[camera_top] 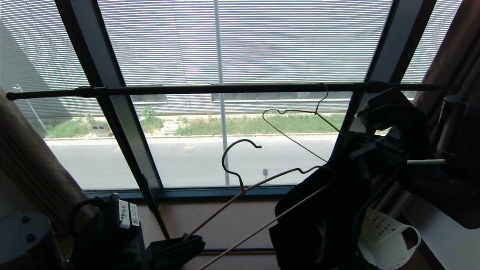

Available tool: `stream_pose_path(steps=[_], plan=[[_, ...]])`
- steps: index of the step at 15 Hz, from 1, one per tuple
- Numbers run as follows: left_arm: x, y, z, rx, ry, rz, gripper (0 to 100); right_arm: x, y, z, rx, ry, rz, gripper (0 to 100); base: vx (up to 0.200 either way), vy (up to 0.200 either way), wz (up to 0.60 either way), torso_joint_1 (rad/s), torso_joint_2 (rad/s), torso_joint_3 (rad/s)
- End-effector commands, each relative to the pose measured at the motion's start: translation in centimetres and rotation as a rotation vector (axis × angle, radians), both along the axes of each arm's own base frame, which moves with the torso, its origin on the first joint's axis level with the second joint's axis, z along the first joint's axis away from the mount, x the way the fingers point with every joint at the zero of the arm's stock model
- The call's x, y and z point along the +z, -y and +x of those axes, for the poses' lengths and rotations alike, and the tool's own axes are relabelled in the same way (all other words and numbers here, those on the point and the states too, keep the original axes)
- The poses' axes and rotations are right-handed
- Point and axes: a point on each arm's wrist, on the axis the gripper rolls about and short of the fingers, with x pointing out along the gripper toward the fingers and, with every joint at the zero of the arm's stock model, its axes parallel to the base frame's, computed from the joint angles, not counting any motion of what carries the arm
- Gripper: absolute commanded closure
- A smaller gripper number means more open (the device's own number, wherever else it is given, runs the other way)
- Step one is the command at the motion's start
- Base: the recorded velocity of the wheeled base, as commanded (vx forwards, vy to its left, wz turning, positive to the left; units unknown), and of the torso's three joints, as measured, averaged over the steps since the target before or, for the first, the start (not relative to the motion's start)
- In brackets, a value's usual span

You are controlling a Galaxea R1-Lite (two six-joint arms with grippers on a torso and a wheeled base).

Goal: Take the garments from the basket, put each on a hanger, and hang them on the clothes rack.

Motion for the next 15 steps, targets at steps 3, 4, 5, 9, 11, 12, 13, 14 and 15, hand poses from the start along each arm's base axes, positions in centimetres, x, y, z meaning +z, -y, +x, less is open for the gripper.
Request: stream_pose_path(steps=[3,4,5,9,11,12,13,14,15], plan=[[-0.8,0.4,0.5,0.002,-0.028,0.022,100,-0.2,-2.7,0.5,0.017,-0.001,-0.020,100,0.000,0.000,0.00,0.000,0.00,0.000],[-0.8,0.3,0.5,0.002,-0.027,0.021,100,-0.3,-3.3,1.2,-0.004,0.003,-0.022,100,0.000,0.000,0.00,0.000,0.00,0.000],[-0.8,0.4,0.5,0.000,-0.025,0.020,100,-0.2,-3.7,1.5,-0.013,0.006,-0.020,100,0.000,0.000,0.00,0.000,0.00,0.000],[-0.7,0.5,0.9,0.009,-0.021,0.018,100,0.1,-5.7,0.6,0.024,0.023,-0.007,100,0.000,0.000,0.00,0.000,0.00,0.000],[-0.5,0.1,2.0,0.062,-0.013,0.013,100,0.3,-5.8,0.2,0.022,0.030,-0.001,100,0.000,0.000,0.00,0.000,0.00,0.000],[-0.4,-0.1,2.2,0.076,-0.009,0.012,100,0.4,-5.8,0.1,0.023,0.031,0.000,100,0.000,0.000,0.00,0.000,0.00,0.000],[-0.1,-0.6,3.0,0.122,0.002,0.004,100,0.7,-5.6,-0.1,0.022,0.039,0.008,100,0.000,0.000,0.00,0.000,0.00,0.000],[0.0,-0.9,3.3,0.143,0.006,0.002,100,0.8,-5.6,-0.1,0.022,0.043,0.012,100,0.000,0.000,0.00,0.000,0.00,0.000],[0.0,-1.1,3.4,0.151,0.009,0.006,100,0.9,-5.5,-0.1,0.019,0.045,0.014,100,0.000,0.000,0.00,0.000,0.00,0.000]])
